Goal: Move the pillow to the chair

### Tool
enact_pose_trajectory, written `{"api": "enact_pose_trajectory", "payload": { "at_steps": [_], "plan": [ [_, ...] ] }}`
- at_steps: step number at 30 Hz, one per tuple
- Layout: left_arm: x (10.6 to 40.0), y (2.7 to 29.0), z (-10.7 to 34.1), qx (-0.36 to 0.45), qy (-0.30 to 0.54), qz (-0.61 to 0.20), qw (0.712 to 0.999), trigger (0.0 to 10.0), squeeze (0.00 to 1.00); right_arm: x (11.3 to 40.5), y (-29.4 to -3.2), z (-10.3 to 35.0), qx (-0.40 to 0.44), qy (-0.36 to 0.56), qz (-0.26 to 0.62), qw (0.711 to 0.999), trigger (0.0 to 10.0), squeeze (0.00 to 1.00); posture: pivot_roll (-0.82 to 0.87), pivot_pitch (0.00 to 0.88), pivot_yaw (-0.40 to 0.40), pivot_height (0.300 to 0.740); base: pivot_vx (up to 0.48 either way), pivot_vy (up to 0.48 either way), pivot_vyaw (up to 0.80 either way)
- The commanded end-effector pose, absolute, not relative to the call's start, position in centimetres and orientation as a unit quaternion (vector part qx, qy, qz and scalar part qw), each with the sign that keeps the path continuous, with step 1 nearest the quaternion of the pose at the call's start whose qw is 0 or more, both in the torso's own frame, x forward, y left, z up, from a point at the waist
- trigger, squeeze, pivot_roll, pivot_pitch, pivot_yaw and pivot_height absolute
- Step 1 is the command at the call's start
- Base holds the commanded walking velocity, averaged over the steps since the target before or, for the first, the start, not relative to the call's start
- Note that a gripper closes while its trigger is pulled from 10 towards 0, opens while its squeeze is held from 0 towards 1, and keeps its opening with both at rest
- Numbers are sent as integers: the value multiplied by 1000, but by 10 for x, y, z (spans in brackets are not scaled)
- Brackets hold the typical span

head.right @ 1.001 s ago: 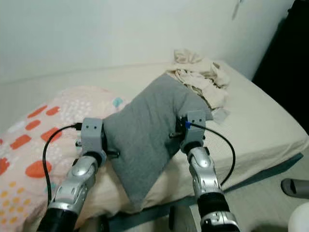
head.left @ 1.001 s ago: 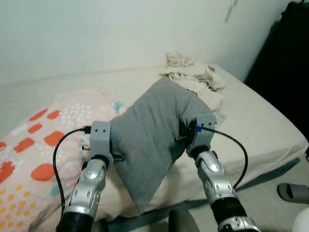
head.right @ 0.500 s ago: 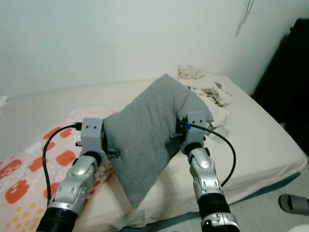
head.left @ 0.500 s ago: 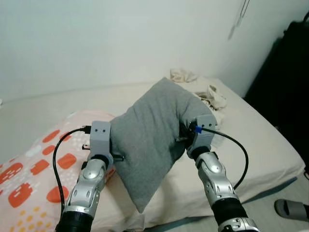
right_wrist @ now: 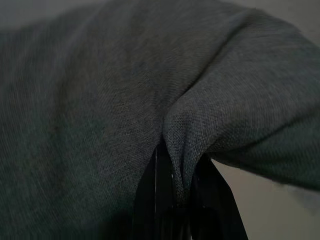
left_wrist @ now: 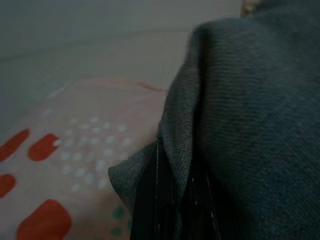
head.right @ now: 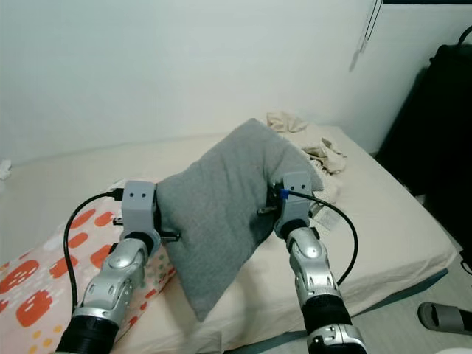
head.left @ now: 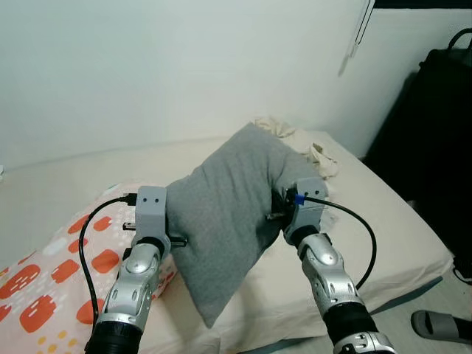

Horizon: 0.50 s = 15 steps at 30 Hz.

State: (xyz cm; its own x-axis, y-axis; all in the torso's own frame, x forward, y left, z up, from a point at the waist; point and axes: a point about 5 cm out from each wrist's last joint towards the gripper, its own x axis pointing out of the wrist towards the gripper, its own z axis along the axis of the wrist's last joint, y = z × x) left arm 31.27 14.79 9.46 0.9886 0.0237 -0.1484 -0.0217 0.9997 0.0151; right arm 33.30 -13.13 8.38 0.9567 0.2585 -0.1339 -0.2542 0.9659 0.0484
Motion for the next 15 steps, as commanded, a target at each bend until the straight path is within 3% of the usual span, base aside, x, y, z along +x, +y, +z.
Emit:
{"api": "enact_pose_trajectory", "payload": {
  "at_steps": [1, 9, 15],
  "plan": [
    [313, 139, 97, 0, 59, 5, 998, 10000, 0, 326, -115, 69, 8, 109, 178, 978, 10000, 0, -33, 0, -103, 740, 0, 0, 0],
    [309, 140, 86, -35, 90, -20, 995, 10000, 0, 321, -124, 55, -1, 133, 162, 978, 10000, 0, -30, 0, -107, 740, 0, 0, 0],
    [306, 142, 74, 6, 99, -44, 994, 10000, 0, 313, -130, 47, 17, 148, 178, 973, 10000, 0, -33, 0, -106, 740, 0, 0, 0]
  ]
}}
